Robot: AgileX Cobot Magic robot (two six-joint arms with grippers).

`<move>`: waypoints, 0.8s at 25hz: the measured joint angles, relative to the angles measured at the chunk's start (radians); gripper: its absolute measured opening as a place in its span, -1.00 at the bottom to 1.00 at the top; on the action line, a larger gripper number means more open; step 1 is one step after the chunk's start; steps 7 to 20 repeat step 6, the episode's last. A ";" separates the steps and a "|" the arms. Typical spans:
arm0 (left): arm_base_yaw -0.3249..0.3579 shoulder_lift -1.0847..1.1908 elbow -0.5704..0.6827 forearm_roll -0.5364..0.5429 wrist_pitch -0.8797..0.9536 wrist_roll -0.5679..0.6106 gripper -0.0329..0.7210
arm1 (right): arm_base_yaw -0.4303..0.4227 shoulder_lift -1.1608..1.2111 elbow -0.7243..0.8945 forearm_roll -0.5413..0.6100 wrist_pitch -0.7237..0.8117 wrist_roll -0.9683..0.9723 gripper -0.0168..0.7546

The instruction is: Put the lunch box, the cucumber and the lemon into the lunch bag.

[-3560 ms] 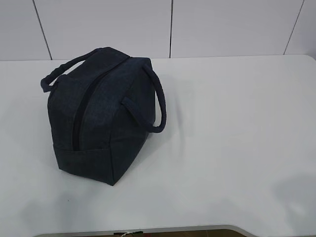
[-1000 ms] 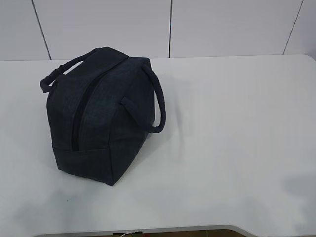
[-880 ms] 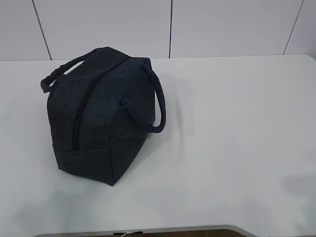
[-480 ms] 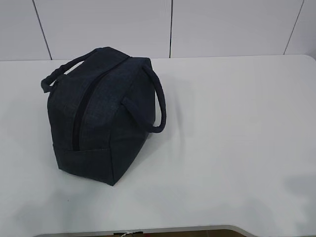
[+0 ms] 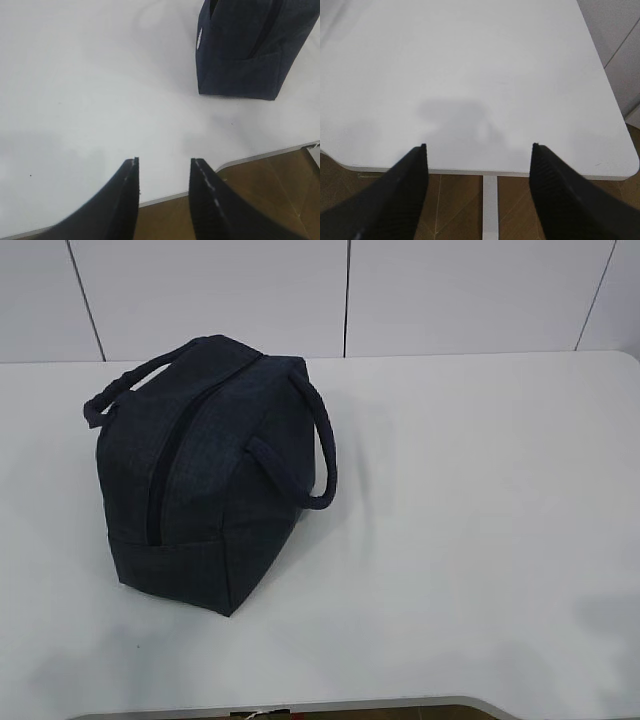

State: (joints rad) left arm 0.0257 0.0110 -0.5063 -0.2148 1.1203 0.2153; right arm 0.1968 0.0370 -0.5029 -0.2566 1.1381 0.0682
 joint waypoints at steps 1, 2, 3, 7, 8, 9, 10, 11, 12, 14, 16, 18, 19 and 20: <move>0.000 0.000 0.000 0.000 0.000 0.000 -0.28 | 0.000 0.000 0.000 0.000 0.000 0.000 0.37; 0.000 0.000 0.000 0.000 0.000 0.000 -0.28 | 0.000 0.000 0.000 0.000 0.000 0.000 0.37; 0.000 0.000 0.000 0.000 0.000 0.000 -0.28 | 0.000 0.000 0.000 0.000 0.000 0.000 0.37; 0.000 0.000 0.000 0.000 0.000 0.000 -0.28 | 0.000 0.000 0.000 0.000 0.000 0.000 0.37; 0.000 0.000 0.000 0.000 0.000 0.000 -0.28 | 0.000 0.000 0.000 0.000 0.000 0.000 0.37; 0.000 0.000 0.000 0.000 0.000 0.000 -0.28 | 0.000 0.000 0.000 0.000 0.000 0.000 0.37; 0.000 0.000 0.000 0.000 0.000 0.000 -0.28 | 0.000 0.000 0.000 0.000 0.000 0.000 0.37; 0.000 0.000 0.000 0.000 0.000 0.000 -0.28 | 0.000 0.000 0.000 0.000 0.000 0.000 0.37; 0.000 0.000 0.000 0.000 0.000 0.000 -0.28 | 0.000 0.000 0.000 0.000 0.000 0.000 0.37; 0.000 0.000 0.000 0.000 0.000 0.000 -0.28 | 0.000 0.000 0.000 0.000 0.000 0.000 0.37; 0.000 0.000 0.000 0.000 0.000 0.000 -0.28 | 0.000 0.000 0.000 0.000 0.000 0.000 0.37; 0.000 0.000 0.000 0.000 0.000 0.000 -0.28 | 0.000 0.000 0.000 0.000 0.000 0.000 0.37; 0.000 0.000 0.000 0.000 0.000 0.000 -0.28 | 0.000 0.000 0.000 0.000 0.000 0.000 0.37; 0.000 0.000 0.000 0.000 0.000 0.000 -0.28 | 0.000 0.000 0.000 0.000 0.000 0.000 0.37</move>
